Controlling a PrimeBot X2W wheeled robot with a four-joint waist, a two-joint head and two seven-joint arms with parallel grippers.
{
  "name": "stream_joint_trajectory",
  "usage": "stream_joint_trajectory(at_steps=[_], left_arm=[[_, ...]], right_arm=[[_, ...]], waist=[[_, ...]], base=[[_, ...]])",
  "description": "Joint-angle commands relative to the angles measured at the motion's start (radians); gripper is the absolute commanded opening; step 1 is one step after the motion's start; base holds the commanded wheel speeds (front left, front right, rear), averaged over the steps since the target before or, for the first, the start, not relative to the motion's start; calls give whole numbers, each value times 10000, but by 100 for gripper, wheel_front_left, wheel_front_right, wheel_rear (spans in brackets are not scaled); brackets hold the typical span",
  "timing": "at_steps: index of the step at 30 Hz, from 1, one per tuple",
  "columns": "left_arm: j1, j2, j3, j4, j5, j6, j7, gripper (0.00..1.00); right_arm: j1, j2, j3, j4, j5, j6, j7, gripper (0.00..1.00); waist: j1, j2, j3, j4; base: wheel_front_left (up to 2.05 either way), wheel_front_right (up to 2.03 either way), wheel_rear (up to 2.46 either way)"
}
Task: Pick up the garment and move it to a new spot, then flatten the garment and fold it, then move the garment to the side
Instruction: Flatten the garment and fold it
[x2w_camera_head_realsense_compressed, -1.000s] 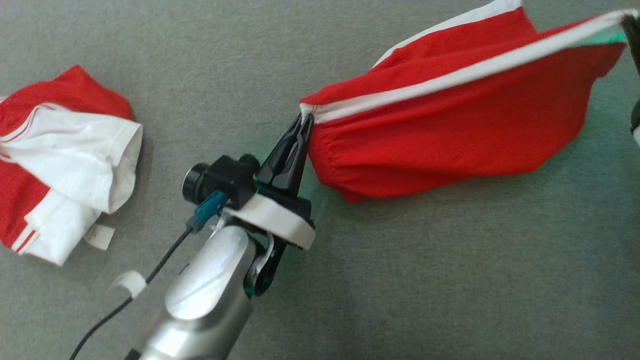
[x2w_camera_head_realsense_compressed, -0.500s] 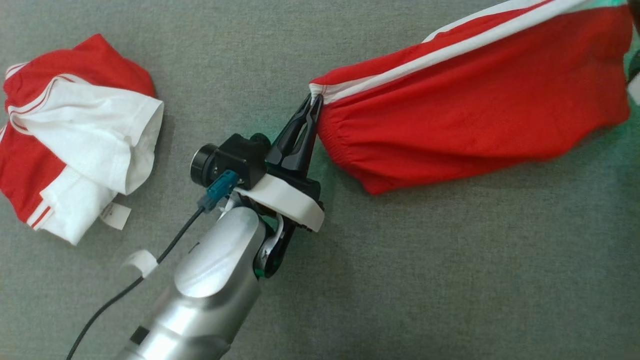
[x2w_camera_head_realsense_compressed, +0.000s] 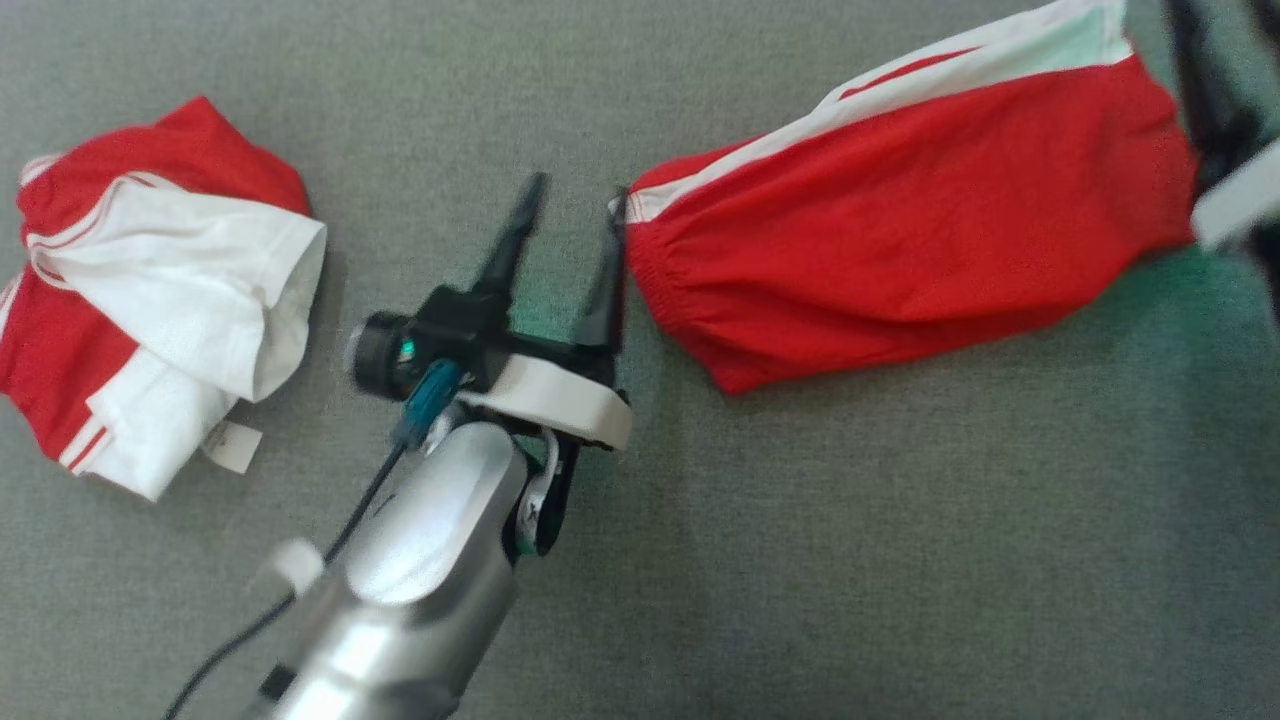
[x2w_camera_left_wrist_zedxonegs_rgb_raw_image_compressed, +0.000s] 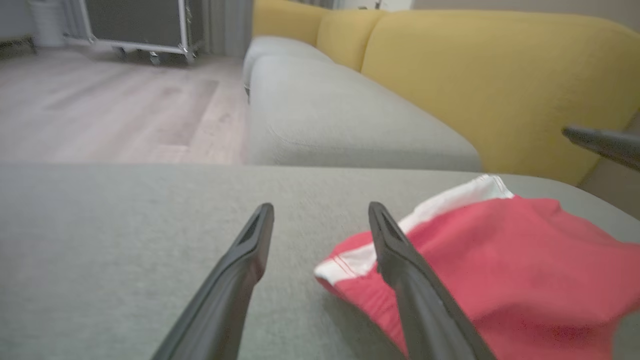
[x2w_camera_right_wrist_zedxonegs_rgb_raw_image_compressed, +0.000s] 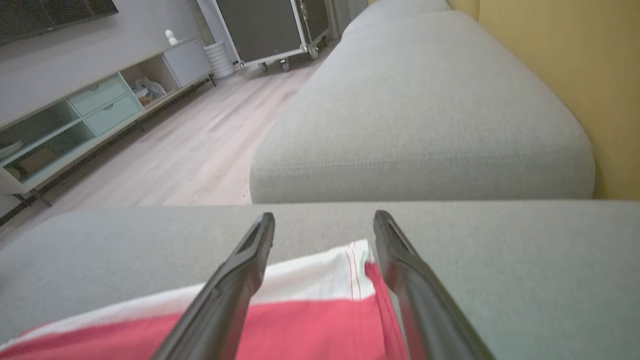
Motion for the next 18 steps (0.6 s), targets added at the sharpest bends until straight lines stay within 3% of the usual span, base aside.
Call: stream_joint_trajectory(at_steps=[1, 8, 18], left_arm=[[225, 89, 582, -691, 337, 347, -112, 100], [2337, 88, 1371, -3420, 2077, 1401, -121, 100], [3930, 88, 1202, -4817, 3054, 1539, -123, 100]], right_arm=[[623, -161, 118, -53, 112, -7, -98, 100], [1387, -93, 54, 1105, 264, -7, -346, 100], [995, -130, -210, 3847, -260, -7, -247, 100]], waist=[[0, -1, -274, -27], [0, -1, -728, 448], [0, -1, -628, 1650]], base=[[0, 0, 0], [0, 0, 0], [0, 0, 0]])
